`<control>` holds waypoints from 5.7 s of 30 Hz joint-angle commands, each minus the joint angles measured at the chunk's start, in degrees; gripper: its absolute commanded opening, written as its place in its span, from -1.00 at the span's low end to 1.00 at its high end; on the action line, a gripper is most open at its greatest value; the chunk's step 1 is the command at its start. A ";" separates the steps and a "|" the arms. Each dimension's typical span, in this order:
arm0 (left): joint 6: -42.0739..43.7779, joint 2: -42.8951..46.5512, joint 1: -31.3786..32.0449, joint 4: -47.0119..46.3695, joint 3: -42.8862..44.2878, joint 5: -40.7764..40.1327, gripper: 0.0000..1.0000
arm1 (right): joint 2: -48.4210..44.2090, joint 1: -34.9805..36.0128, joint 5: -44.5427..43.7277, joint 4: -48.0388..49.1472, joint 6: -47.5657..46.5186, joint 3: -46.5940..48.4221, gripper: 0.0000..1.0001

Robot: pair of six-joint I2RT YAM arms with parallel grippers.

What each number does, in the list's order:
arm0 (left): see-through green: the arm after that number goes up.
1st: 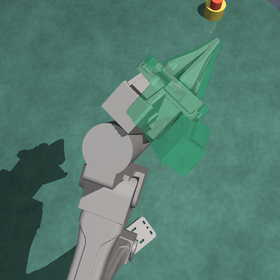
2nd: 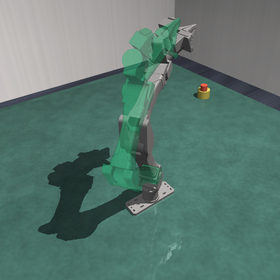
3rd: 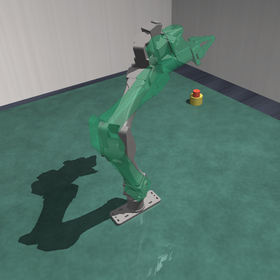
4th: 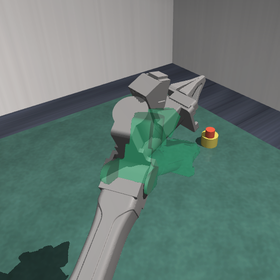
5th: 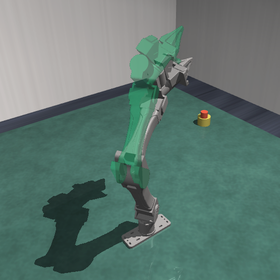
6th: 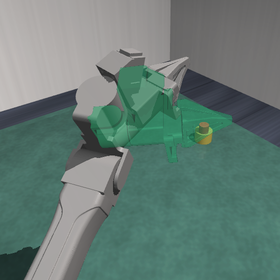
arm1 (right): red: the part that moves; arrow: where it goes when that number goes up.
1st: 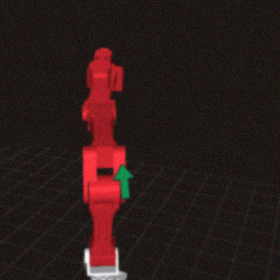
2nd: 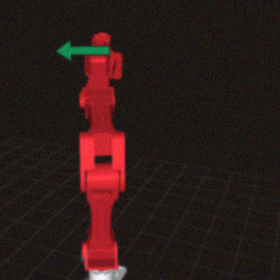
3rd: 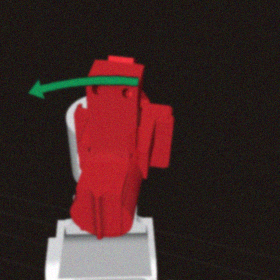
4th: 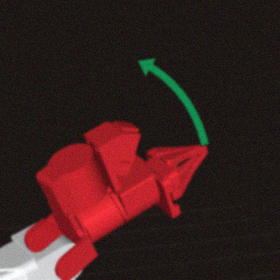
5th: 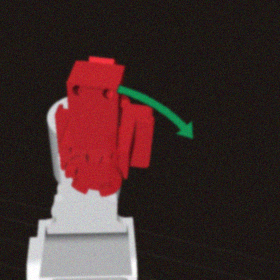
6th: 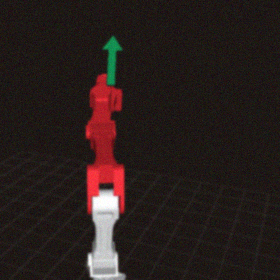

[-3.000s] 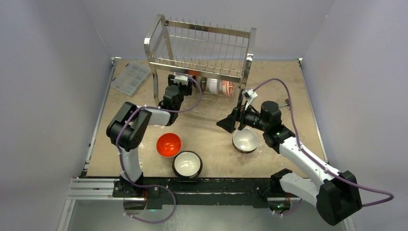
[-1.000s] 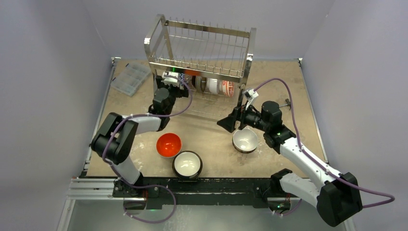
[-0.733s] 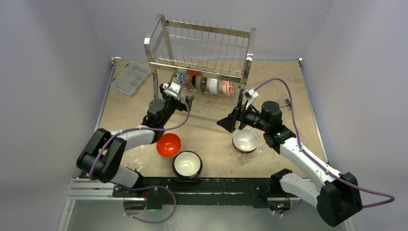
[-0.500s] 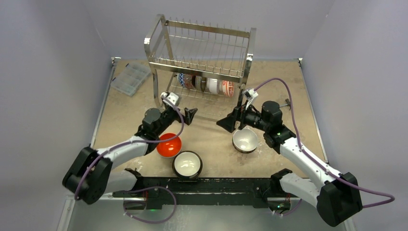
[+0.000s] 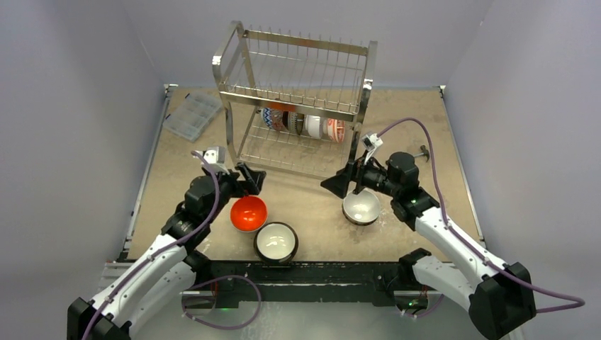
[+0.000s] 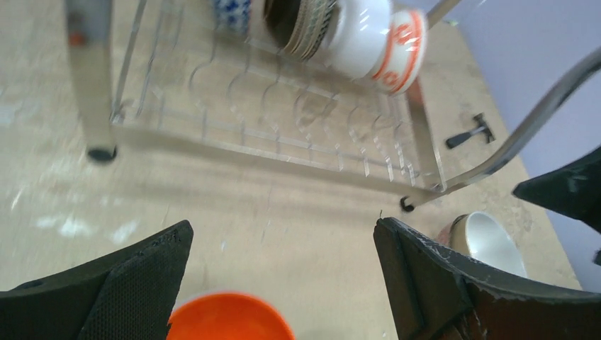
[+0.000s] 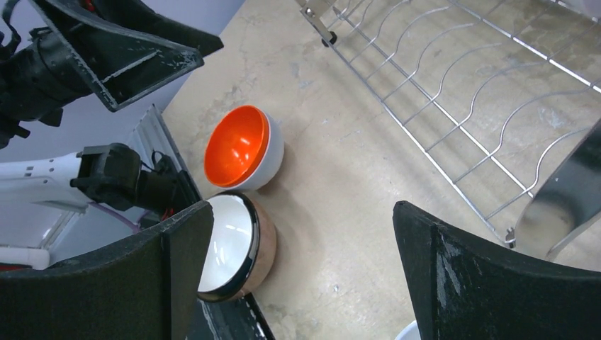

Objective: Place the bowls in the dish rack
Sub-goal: Move the bowl to the center of the board, then pick up the bowl from the center of the board, then turn the bowl upside down on the dish rack.

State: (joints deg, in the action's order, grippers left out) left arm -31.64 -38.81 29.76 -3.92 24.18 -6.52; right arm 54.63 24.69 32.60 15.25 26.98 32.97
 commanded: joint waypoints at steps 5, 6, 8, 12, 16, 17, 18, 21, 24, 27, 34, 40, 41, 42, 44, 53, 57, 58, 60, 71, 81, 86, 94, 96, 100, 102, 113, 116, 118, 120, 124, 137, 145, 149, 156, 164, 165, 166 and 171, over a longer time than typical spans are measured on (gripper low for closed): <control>-14.68 0.78 -0.10 23.60 2.86 -1.21 0.97 | -3.90 0.10 -4.85 -10.78 -0.61 0.55 0.97; -15.54 -0.19 -0.13 25.27 3.37 -0.60 0.95 | -4.37 0.10 -6.29 -12.92 -0.39 1.16 0.96; -16.69 -2.33 -0.12 28.65 4.90 0.86 0.93 | -5.24 0.10 -8.46 -17.99 -0.19 2.65 0.96; -16.62 -5.71 -0.14 30.74 6.90 4.32 0.89 | -7.73 0.10 -14.21 -24.53 0.61 3.47 0.97; -16.42 -6.52 -0.05 28.03 7.79 7.90 0.87 | -10.61 0.10 -20.43 -28.11 3.65 1.69 0.97; -16.50 -6.46 -0.05 26.95 7.84 8.87 0.87 | -11.32 0.10 -22.40 -28.54 5.09 1.12 0.97; -16.75 -6.36 0.03 25.56 7.89 9.82 0.87 | -12.11 0.10 -24.84 -28.97 7.79 0.71 0.97; -17.58 -6.51 0.10 20.62 7.66 12.95 0.87 | -13.63 0.10 -31.92 -30.58 12.13 0.47 0.98; -19.64 -7.08 0.21 14.25 6.14 16.94 0.87 | -14.19 0.11 -38.36 -31.56 15.08 0.05 0.97; -22.65 -7.46 0.53 6.52 4.39 20.52 0.86 | -13.56 0.12 -44.40 -33.80 19.20 -0.12 0.97; -24.85 -8.32 1.44 -0.60 2.96 21.17 0.86 | -13.21 0.10 -43.13 -28.02 24.36 -7.83 0.97; -23.51 -9.09 1.44 2.77 4.37 19.75 0.85 | -10.07 0.12 -33.89 -18.86 20.44 -12.62 0.97; -23.58 -9.09 1.44 2.78 4.38 19.71 0.86 | -9.81 0.10 -32.96 -17.75 19.29 -12.74 0.97; -23.64 -9.09 1.43 2.82 4.34 19.71 0.85 | -9.60 0.10 -32.18 -16.77 18.08 -12.75 0.97; -23.57 -9.18 1.44 3.02 4.46 19.65 0.85 | -9.54 0.10 -30.08 -15.46 15.41 -12.72 0.97; -23.36 -10.05 1.44 2.50 4.84 20.10 0.85 | 0.36 0.10 -10.15 -4.43 3.37 -11.18 0.94; -23.55 -10.81 1.44 1.85 4.72 20.42 0.85 | 6.06 0.27 -3.24 -1.10 2.79 -11.09 0.93; -23.67 -11.03 1.40 1.68 4.71 20.63 0.85 | 6.59 0.27 -1.88 -0.58 2.80 -11.09 0.92; -23.77 -11.41 1.57 1.21 4.73 21.05 0.84 | 6.73 0.52 -0.17 0.61 3.34 -11.17 0.92; -24.37 -14.34 1.97 -2.32 4.77 22.46 0.84 | 7.86 9.27 7.09 13.74 12.88 -11.95 0.92; -24.32 -19.88 3.90 -4.39 5.93 24.07 0.77 | 2.85 13.46 -0.68 8.87 11.61 -6.49 0.97; -23.32 -23.81 5.96 -4.36 7.35 24.81 0.69 | -2.42 13.46 -9.23 0.13 7.84 -3.18 0.97; -15.72 -32.05 13.97 7.32 16.89 17.48 0.44 | -8.81 13.48 -24.43 -12.83 11.07 -3.58 0.91; -14.46 -34.23 16.23 8.82 18.91 15.42 0.41 | -9.64 13.46 -28.85 -15.73 12.24 -4.06 0.91; -13.53 -39.58 19.61 11.20 22.59 13.00 0.28 | -11.40 13.47 -32.00 -18.86 13.75 -5.24 0.91; -13.10 -42.24 21.38 12.79 24.55 10.85 0.23 | -12.29 13.46 -32.49 -19.21 14.65 -5.74 0.91; -11.26 -52.67 28.68 22.01 34.83 2.08 -0.89 | -14.03 13.46 -34.18 -20.50 15.21 -5.78 0.93; -11.39 -52.14 29.21 22.66 35.81 1.27 -1.00 | -14.07 13.46 -34.15 -20.90 14.81 -5.49 0.94; -11.66 -51.13 29.35 22.98 35.95 0.90 -1.00 | -14.18 13.46 -33.73 -20.98 14.53 -5.17 0.95; -11.73 -49.73 29.34 23.06 36.02 -0.14 -1.00 | -14.27 13.48 -33.18 -20.83 14.40 -4.96 0.95; -12.15 -46.14 29.33 23.73 35.99 -2.49 -1.00 | -14.76 13.46 -32.78 -20.25 13.92 -4.43 0.96; -12.77 -39.48 26.73 20.21 34.88 0.39 -1.00 | -14.72 13.46 -28.34 -17.17 12.57 -2.50 0.93; -12.86 -34.30 24.33 18.51 34.02 -1.98 -1.00 | -11.63 13.46 -25.23 -15.42 11.64 -2.13 0.72; -13.41 -31.32 24.30 14.98 32.49 -2.68 -1.00 | -10.03 13.48 -25.00 -13.63 10.82 -1.50 0.52; -13.55 -29.92 24.04 15.22 31.47 -3.81 -0.83 | -8.77 13.46 -26.33 -12.96 8.86 0.19 -0.46; -14.02 -30.06 21.89 13.77 30.44 -0.29 0.43 | -7.66 13.39 -28.01 -13.07 7.46 1.08 -1.00; -14.19 -29.95 21.39 12.97 29.90 0.60 0.52 | -7.52 13.37 -27.91 -12.93 7.21 1.12 -1.00; -14.47 -29.86 20.76 12.03 29.36 1.70 0.58 | -7.40 13.37 -27.86 -12.70 6.91 1.01 -1.00; -17.09 -29.64 16.55 6.59 26.10 10.20 0.72 | -6.51 13.33 -28.17 -12.58 5.51 1.43 -1.00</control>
State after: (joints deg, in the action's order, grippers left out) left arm -46.37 -69.73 49.71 9.61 52.64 -1.17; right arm 48.53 37.60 2.46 -1.85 34.44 30.63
